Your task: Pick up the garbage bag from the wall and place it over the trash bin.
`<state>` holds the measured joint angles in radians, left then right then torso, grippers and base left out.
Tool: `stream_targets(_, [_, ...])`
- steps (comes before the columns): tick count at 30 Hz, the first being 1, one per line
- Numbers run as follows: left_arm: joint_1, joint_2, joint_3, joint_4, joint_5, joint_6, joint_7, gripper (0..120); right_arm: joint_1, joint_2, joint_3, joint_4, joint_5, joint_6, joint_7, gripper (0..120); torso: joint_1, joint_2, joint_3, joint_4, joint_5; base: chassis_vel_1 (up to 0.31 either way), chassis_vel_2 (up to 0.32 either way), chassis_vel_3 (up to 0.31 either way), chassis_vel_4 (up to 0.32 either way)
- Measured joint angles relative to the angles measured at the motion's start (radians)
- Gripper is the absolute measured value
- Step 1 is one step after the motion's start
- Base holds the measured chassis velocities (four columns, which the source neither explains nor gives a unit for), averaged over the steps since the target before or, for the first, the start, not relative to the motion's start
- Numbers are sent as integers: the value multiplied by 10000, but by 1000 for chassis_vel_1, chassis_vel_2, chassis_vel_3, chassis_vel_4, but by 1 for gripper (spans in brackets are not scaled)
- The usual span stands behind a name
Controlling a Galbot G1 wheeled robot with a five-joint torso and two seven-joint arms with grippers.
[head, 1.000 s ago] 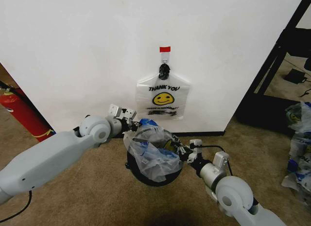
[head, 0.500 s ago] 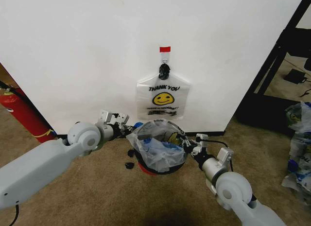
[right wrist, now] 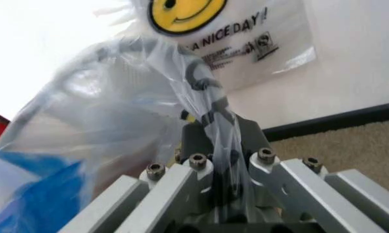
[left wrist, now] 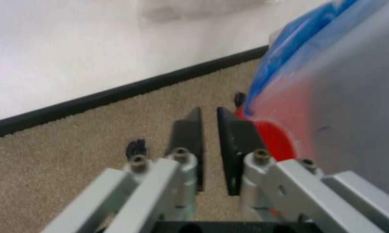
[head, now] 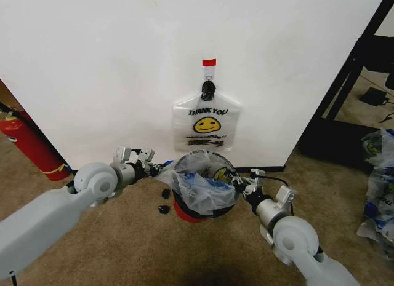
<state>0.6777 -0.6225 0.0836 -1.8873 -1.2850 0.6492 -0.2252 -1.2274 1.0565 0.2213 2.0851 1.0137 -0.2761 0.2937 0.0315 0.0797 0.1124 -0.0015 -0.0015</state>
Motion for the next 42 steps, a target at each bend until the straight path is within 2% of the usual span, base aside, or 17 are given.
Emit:
stream_targets(4, [217, 56, -604, -136, 11, 58, -105, 30, 122, -30, -83, -69, 0, -44, -8, 1, 0, -1, -1, 0, 7, 0, 0, 0, 0])
stream_targets(6, [227, 81, -653, -150, 12, 57, -130, 32, 131, -30, -91, -82, -2, -47, -9, 1, 0, -1, 0, 0, 7, 0, 0, 0, 0])
stream_targets(7, [281, 206, -864, -238, 6, 38, -224, 39, 153, -28, -118, -124, -20, -60, -18, 1, 0, -1, 0, 1, 6, 0, 0, 0, 0])
stream_targets(9, [371, 355, -1170, -378, 61, -47, -326, 47, 157, -26, -140, -156, -65, -64, -50, 1, 0, -1, -1, 1, 6, 0, 0, 0, 0])
stream_targets(13, [417, 640, -1557, -910, 341, -323, -780, 62, 118, -50, -153, -216, -248, -66, -133, 1, 0, -1, 0, 3, 3, 0, 0, 0, 0])
stream_targets(14, [417, 640, -1557, -910, 341, -323, -780, 62, 118, -50, -153, -216, -248, -66, -133, 1, 0, -1, 0, 3, 3, 0, 0, 0, 0])
stream_targets(15, [313, 764, -1581, -1335, 365, -349, -957, 68, 82, -73, -159, -241, -370, -64, -187, 1, 0, -1, 0, 3, 6, 0, 0, 0, 0])
stream_targets(19, [-390, 814, -949, -2486, -69, -206, -1388, 82, 30, -131, -180, -245, -470, -63, -202, 1, 0, -1, 0, 1, 9, 0, 0, 0, 0])
stream_targets(22, [-1623, 481, 277, -3445, -912, 305, -1780, 95, 5, -198, -181, -188, -483, -94, -152, 1, -1, -1, -1, -1, 13, 0, 0, 0, 0])
stream_targets(23, [-1623, 481, 277, -3445, -912, 305, -1780, 95, 5, -198, -181, -188, -483, -94, -152, 1, -1, -1, -1, -1, 13, 0, 0, 0, 0])
stream_targets(25, [-2432, 231, 1292, -3606, -1128, 578, -1912, 99, -48, -249, -179, -115, -482, -136, -124, 1, -1, -1, -1, -2, 8, 0, 0, 0, 0])
stream_targets(29, [-3377, -103, 2844, -3466, -1288, 884, -1957, 98, -140, -324, -156, 14, -482, -213, -82, 1, 0, -1, 0, -3, 9, 0, 0, 0, 0])
stream_targets(34, [-3447, -68, 3249, -3210, -1230, 898, -1937, 95, -176, -343, -116, 49, -445, -218, -80, 1, 0, -1, 1, 2, 4, 0, 0, 0, 0])
stream_targets(37, [-3383, 99, 3375, -3171, -1196, 898, -1953, 84, -154, -334, -128, 35, -411, -219, -71, 1, 0, -1, 0, 2, 7, 0, 0, 0, 0])
stream_targets(38, [-3383, 99, 3375, -3171, -1196, 898, -1953, 84, -154, -334, -128, 35, -411, -219, -71, 1, 0, -1, 0, 2, 7, 0, 0, 0, 0])
stream_targets(42, [-3192, 238, 3436, -3091, -1094, 891, -1833, 67, 2, -290, -217, -27, -364, -249, -24, 1, 0, -1, 0, 2, 6, 0, 0, 0, 0])
